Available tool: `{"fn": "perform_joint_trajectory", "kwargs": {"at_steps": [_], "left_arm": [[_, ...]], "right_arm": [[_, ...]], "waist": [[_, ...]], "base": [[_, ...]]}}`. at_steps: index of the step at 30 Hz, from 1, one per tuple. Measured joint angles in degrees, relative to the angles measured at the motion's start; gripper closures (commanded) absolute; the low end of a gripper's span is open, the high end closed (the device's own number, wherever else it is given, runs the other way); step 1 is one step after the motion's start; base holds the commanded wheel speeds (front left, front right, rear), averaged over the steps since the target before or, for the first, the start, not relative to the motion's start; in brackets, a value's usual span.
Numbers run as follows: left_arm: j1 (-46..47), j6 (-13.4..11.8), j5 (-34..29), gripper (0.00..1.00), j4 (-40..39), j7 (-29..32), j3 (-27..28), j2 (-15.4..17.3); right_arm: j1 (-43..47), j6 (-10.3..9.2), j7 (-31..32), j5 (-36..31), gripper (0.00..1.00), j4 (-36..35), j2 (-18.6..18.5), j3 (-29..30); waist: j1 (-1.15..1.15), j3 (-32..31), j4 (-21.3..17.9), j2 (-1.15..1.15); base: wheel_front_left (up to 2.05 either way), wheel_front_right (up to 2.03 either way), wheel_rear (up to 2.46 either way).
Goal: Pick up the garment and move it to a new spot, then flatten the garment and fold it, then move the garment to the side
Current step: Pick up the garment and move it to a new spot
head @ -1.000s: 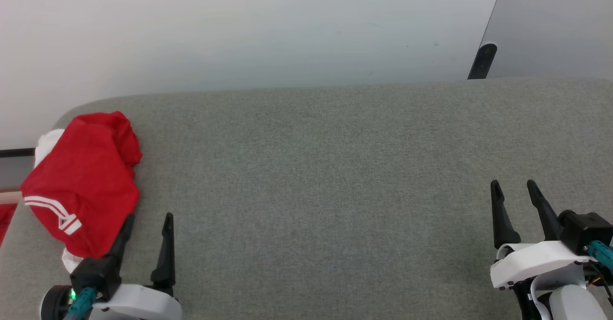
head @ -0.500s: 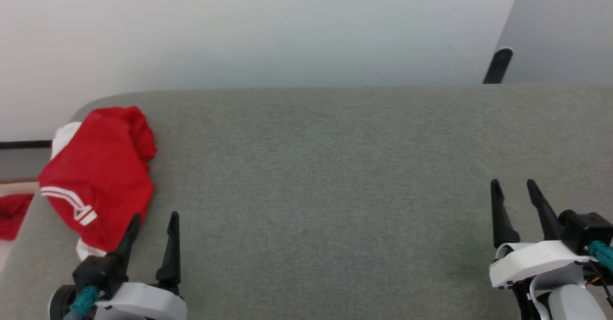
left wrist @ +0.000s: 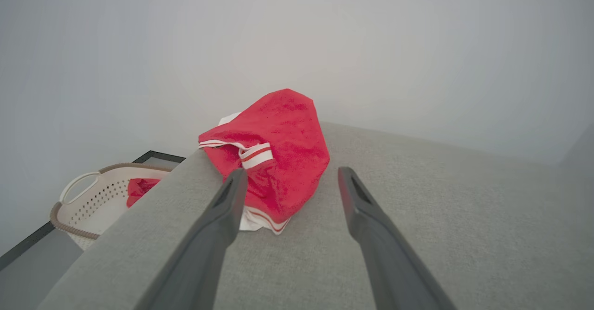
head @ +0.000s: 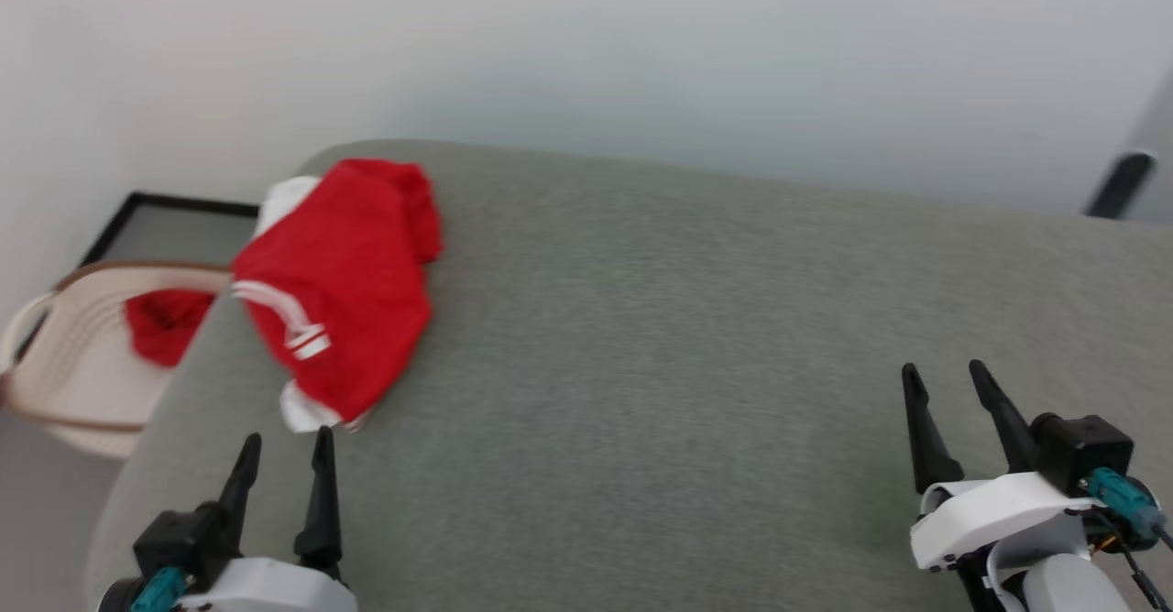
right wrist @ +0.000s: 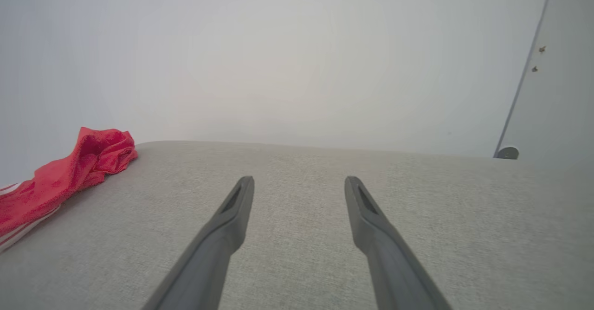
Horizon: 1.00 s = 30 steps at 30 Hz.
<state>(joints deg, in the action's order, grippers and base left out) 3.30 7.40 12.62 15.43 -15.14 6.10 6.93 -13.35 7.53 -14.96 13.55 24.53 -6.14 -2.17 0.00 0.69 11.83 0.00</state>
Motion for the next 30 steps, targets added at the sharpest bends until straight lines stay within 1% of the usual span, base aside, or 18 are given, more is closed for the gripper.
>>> {"fn": "perform_joint_trajectory", "kwargs": {"at_steps": [9, 12, 16, 19, 25, 27, 30], "left_arm": [[-2.22, -0.02, -0.33, 0.00, -0.57, 0.00, 3.26, -0.99], [-3.57, -0.48, 0.04, 0.00, -2.32, 0.00, 5.83, -1.46], [-5.31, -1.40, 0.59, 0.00, -5.09, 0.00, 8.11, -2.83], [-6.65, -1.85, 1.07, 0.00, -6.86, -0.01, 9.38, -3.26], [-8.34, -1.85, 1.78, 0.00, -8.62, 0.00, 10.18, -3.79], [-8.33, -1.79, 2.02, 0.00, -8.69, 0.00, 9.88, -3.81], [-7.95, -1.24, 1.08, 0.00, -7.61, 0.00, 7.86, -3.83]], "right_arm": [[-0.93, 0.00, 0.02, 0.93, 0.00, 2.02, 0.16, -4.50], [-4.09, 0.00, 0.24, 1.05, 0.00, 2.90, 0.67, -7.58], [-7.65, 0.00, 0.27, 2.25, 0.00, 5.10, 0.93, -11.01], [-10.11, 0.00, 0.25, 3.21, 0.00, 6.81, 1.07, -13.24], [-12.52, 0.00, 0.07, 4.57, 0.00, 9.66, 1.14, -16.13], [-12.75, 0.00, 0.00, 5.04, 0.00, 10.01, 1.12, -16.70], [-12.76, 0.00, -0.01, 5.47, 0.00, 9.65, 0.89, -16.69]], "waist": [[0.00, -0.81, 10.40, 0.00], [0.00, -0.90, 13.44, 0.00], [0.00, -0.45, 16.40, 0.00], [0.00, 0.36, 17.73, 0.00], [0.00, 1.86, 18.83, 0.00], [0.00, 1.81, 18.85, 0.00], [0.00, 1.60, 18.50, 0.00]], "base": [[0.00, 0.00, 0.00], [0.00, 0.00, 0.00], [0.00, 0.00, 0.00], [0.00, 0.00, 0.00], [0.00, 0.00, 0.00], [0.00, 0.00, 0.00], [0.00, 0.00, 0.00]]}}
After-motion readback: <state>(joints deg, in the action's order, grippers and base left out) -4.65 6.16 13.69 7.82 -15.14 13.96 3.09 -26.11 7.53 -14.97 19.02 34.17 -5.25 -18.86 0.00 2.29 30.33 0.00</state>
